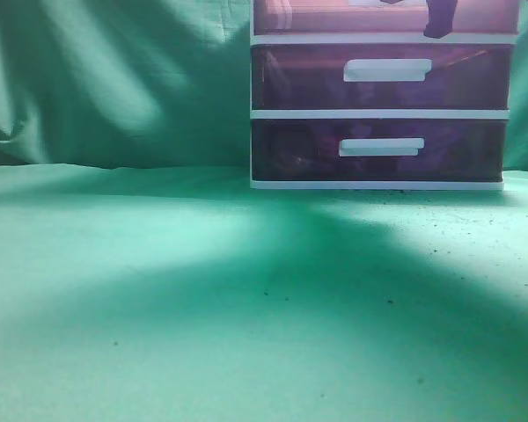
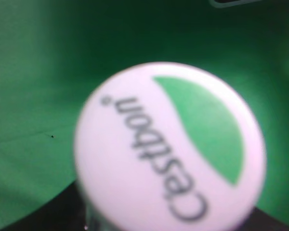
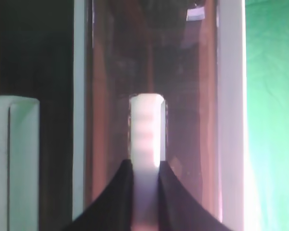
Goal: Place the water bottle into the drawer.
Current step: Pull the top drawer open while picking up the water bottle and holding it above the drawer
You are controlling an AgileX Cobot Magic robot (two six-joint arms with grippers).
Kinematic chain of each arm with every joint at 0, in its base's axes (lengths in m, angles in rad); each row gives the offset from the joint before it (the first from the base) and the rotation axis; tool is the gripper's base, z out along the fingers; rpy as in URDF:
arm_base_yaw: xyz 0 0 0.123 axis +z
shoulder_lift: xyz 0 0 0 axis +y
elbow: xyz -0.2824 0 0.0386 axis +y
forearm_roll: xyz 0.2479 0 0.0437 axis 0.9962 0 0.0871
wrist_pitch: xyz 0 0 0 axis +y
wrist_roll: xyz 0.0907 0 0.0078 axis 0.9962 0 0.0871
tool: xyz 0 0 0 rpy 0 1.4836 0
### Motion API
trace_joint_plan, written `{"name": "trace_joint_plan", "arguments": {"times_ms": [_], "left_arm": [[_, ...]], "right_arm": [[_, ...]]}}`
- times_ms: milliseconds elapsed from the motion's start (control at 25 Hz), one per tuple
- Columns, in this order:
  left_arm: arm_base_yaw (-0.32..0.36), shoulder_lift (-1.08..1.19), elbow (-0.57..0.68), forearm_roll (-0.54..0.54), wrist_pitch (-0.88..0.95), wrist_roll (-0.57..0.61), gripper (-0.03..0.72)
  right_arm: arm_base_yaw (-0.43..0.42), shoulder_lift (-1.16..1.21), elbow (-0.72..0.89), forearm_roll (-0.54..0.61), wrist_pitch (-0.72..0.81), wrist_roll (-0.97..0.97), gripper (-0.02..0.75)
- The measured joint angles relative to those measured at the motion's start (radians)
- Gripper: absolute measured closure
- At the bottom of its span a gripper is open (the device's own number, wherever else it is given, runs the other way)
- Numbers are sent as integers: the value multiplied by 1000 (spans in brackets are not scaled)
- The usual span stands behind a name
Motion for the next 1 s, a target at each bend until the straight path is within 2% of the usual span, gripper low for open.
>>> {"name": "trace_joint_plan", "arguments": {"times_ms": [240,480,680,1000], "left_arm": [[0,0,0,0,3,8,407],[0,0,0,0,3,10,407],[0,0,0,-2,5,10,407],[0,-1,0,-13,5,28,407]], "right_arm": [[0,-102,127,3,-8,-2,650],[0,-252,322,-2,-22,-3,650],[34,-358,454,-2,-24,-3,650],[92,-382,493,19,-8,3,650]]}}
